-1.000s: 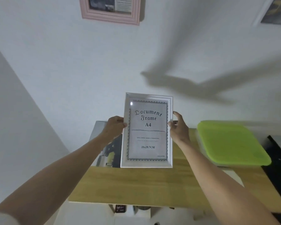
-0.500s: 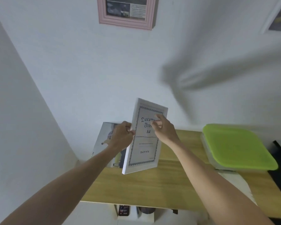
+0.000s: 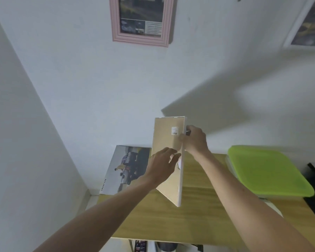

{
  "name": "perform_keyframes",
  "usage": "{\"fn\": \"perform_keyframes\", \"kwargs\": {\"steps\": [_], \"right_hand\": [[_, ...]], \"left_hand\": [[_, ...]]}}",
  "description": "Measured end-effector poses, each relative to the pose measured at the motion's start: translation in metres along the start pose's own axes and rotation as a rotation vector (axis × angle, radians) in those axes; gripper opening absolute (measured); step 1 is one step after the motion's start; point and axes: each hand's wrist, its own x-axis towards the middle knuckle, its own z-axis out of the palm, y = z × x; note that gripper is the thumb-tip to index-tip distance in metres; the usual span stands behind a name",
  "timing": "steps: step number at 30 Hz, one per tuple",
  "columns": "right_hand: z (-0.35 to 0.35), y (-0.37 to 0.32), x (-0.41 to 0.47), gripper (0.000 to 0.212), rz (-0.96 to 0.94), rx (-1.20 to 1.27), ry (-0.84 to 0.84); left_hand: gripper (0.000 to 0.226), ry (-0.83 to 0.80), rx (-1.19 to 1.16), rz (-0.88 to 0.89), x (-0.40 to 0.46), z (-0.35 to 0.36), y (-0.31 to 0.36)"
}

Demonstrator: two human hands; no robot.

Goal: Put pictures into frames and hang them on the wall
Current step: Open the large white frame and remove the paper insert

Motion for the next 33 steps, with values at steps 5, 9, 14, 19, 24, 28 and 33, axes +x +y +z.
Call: {"fn": "perform_keyframes", "kwargs": {"steps": [5, 9, 14, 19, 24, 28, 33], "right_hand": [[-0.028, 0.033, 0.006, 0.018, 0.044, 0.182, -0.12], [-0.044, 0.058, 0.006, 0.024, 0.146, 0.309, -0.189], [-0.044, 0.086, 0.026, 0.025, 0.278, 0.401, -0.271], [-0.031, 0.116, 0.049, 0.025, 0.361, 0.466, -0.213], [-0.004, 0.161, 0.041, 0.024, 0.391, 0.257, -0.26], [0.015, 0.199, 0.034, 0.048, 0.437, 0.106, -0.37], [0.038, 0.232, 0.033, 0.061, 0.463, 0.032, -0.282]], "left_hand": [[0.041, 0.048, -0.033, -0.183, 0.006, -0.005, -0.042], [0.056, -0.096, -0.016, -0.474, 0.01, -0.011, -0.087], [0.02, -0.347, -0.167, -0.587, -0.001, -0.008, -0.099], [0.012, -0.294, -0.375, -0.762, 0.004, 0.001, -0.108], [0.014, -0.271, -0.475, -0.908, 0.011, 0.031, -0.112], [0.023, -0.296, -0.368, -0.97, 0.002, 0.063, -0.124], [0.014, -0.3, -0.126, -0.968, -0.006, 0.092, -0.132]]}}
